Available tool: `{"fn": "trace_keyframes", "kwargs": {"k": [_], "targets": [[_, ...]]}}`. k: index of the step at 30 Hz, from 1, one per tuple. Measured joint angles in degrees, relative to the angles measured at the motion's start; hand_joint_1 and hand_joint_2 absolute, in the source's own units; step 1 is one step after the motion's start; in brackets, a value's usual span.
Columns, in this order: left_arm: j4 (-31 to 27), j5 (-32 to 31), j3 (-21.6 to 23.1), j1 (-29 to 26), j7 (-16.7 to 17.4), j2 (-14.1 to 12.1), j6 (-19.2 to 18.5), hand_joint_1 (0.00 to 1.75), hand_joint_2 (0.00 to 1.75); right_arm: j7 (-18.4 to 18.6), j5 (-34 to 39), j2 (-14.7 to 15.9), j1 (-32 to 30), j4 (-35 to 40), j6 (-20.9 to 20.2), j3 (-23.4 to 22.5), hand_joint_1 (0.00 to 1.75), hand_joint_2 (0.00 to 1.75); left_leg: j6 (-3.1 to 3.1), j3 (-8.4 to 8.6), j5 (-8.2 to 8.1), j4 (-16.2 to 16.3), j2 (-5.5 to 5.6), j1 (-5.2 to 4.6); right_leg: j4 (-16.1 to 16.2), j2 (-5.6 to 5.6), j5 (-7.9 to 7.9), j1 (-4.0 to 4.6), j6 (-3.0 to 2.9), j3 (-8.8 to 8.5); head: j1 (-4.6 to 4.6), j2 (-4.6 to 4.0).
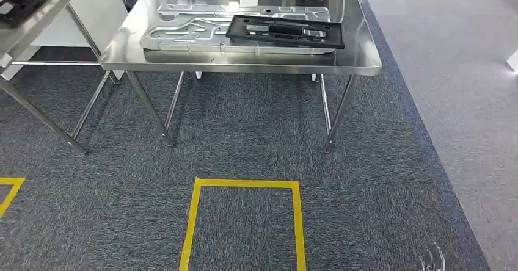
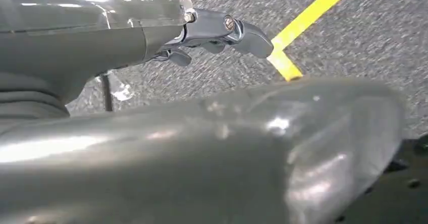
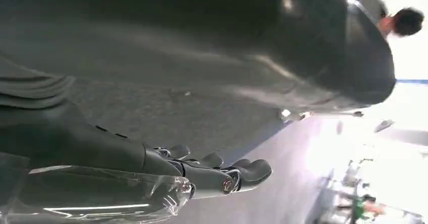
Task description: Take the parts from the cabinet and place them on the table.
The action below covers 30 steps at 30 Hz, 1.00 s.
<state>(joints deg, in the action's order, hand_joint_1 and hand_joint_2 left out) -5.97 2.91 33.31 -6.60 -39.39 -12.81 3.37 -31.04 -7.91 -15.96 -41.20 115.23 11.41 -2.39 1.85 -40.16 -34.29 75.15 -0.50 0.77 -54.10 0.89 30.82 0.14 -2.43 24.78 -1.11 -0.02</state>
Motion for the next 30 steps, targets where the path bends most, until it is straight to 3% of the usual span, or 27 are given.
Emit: {"fn": "trace_keyframes", "kwargs": {"k": [1,2,4,5,6,8,9,12,17,19,23,24,25,26,28,29,30], "targets": [[0.07,-0.07,0.0,-0.01,0.0,0.07,0.13,0.0,0.0,0.02,0.02,-0.44,0.0,-0.39,-0.11,-0.54,0.0,0.0,0.02,0.44,0.42,0.45,0.0,0.01,-0.35,-0.01,-0.12,0.05,0.08,0.46,0.0,0.0],[0.15,-0.11,0.02,0.0,0.0,0.07,0.2,0.0,0.0,0.07,0.15,-0.83,0.01,-0.7,-0.22,-0.92,0.0,0.0,-0.06,2.24,1.89,-1.77,0.0,0.0,-0.74,-0.01,-0.16,0.07,0.12,0.82,-0.02,0.0],[0.37,-0.13,0.02,0.03,0.0,0.07,0.57,0.0,0.0,0.24,0.46,-1.64,0.04,-1.2,-0.44,-1.61,0.0,0.0,-0.44,9.32,6.07,-12.72,0.0,0.0,-1.65,-0.02,-0.03,0.08,0.3,1.39,-0.04,0.0],[0.46,-0.13,0.02,0.14,0.0,0.04,0.66,0.0,0.0,0.28,0.66,-1.88,0.08,-1.33,-0.46,-1.77,0.0,0.0,-0.87,11.58,5.21,-17.15,0.09,-0.05,-1.95,0.0,0.06,0.09,0.44,1.58,-0.02,0.0],[0.63,-0.15,0.02,0.2,0.0,0.07,0.72,0.0,0.0,0.33,0.79,-2.16,0.12,-1.59,-0.46,-1.88,0.0,0.0,-1.38,12.12,5.53,-17.11,0.13,-0.37,-2.09,-0.09,0.01,0.3,0.73,1.83,0.06,0.0],[0.92,-0.31,0.02,0.2,0.0,0.13,0.76,0.0,0.0,0.37,0.87,-2.49,0.15,-1.92,-0.48,-2.12,0.0,0.0,-1.89,11.47,5.52,-17.89,0.04,-0.55,-2.28,-0.07,-0.13,0.39,1.2,1.98,-0.05,0.0],[0.96,-0.35,0.02,0.25,0.0,0.17,0.79,0.0,0.0,0.42,0.92,-2.58,0.13,-2.08,-0.48,-2.31,0.0,0.0,-1.69,11.43,5.64,-17.99,0.08,-0.23,-2.43,-0.08,0.14,0.69,0.4,2.14,0.29,0.0],[1.0,-0.52,0.02,0.3,0.0,0.24,0.79,0.0,0.0,1.31,1.88,-2.71,0.24,-2.62,-0.46,-2.73,0.0,0.0,-1.85,11.22,5.67,-17.96,0.03,-0.51,-2.33,-0.13,-0.13,0.5,0.5,2.21,0.26,0.02],[1.33,-0.66,0.02,0.73,0.0,0.42,0.66,0.0,0.0,3.65,2.58,-2.84,1.09,-6.71,-0.22,-4.06,0.0,0.0,-2.32,11.12,5.78,-17.89,-0.05,-0.72,-2.0,-0.23,-0.61,0.27,1.31,2.24,0.3,0.0],[1.71,-0.74,0.04,0.97,0.0,0.46,0.66,0.0,0.0,4.48,1.97,-2.9,1.78,-9.56,0.46,-4.92,0.0,0.0,-2.8,10.89,5.68,-17.49,-0.07,-1.06,-1.79,-0.24,-0.84,-0.08,2.35,2.29,0.2,0.0],[2.69,-1.18,0.28,1.24,0.0,0.55,0.63,0.0,0.0,6.95,-0.39,-2.93,4.78,-18.85,2.84,-8.13,0.0,0.0,-3.23,10.63,5.77,-17.55,0.05,-1.17,-1.62,0.0,-1.0,-0.18,2.72,2.31,0.22,0.0],[2.84,-1.29,0.42,1.29,0.0,0.57,0.57,0.0,0.0,7.63,-0.42,-2.93,5.64,-21.17,3.08,-8.98,0.0,0.0,-3.78,10.76,6.2,-18.28,0.23,-0.57,-1.69,0.11,-0.82,0.1,3.05,2.21,0.24,0.0],[2.93,-1.46,0.46,1.36,0.0,0.59,0.42,0.0,0.0,8.35,-0.96,-2.93,6.57,-24.46,3.56,-10.15,0.0,0.0,-4.07,10.96,6.63,-18.75,0.28,-0.41,-2.68,-0.33,0.02,-0.12,3.33,2.43,0.26,0.0],[3.04,-1.66,0.48,1.52,0.0,0.59,0.22,0.0,0.0,8.83,-1.64,-2.93,7.49,-27.2,3.91,-11.15,0.0,0.0,-4.42,10.75,6.84,-18.81,0.42,-0.34,-5.14,-0.49,2.07,-0.16,3.36,3.75,0.5,0.02],[3.15,-1.73,0.59,1.68,0.0,0.66,-0.11,0.0,0.0,9.71,-2.71,-2.9,9.25,-32.45,4.11,-13.18,0.0,0.0,-4.49,10.18,6.99,-18.72,0.91,-0.35,-14.47,-0.65,7.1,-0.57,3.58,8.34,0.5,0.0],[3.21,-1.77,0.72,1.65,0.0,0.66,-0.35,0.0,0.0,10.23,-3.37,-2.9,9.97,-35.04,4.11,-14.32,0.0,0.0,-4.36,10.0,7.07,-18.63,1.17,-0.35,-18.38,-0.66,8.45,-0.66,3.68,10.25,0.46,0.0],[3.21,-1.86,0.9,1.63,0.0,0.66,-0.46,0.0,0.0,10.99,-4.1,-2.9,10.78,-37.53,4.09,-15.4,0.0,0.0,-4.27,9.89,7.12,-18.56,1.64,-0.31,-20.12,-0.65,8.26,-0.83,3.79,11.18,0.53,0.0]]}}
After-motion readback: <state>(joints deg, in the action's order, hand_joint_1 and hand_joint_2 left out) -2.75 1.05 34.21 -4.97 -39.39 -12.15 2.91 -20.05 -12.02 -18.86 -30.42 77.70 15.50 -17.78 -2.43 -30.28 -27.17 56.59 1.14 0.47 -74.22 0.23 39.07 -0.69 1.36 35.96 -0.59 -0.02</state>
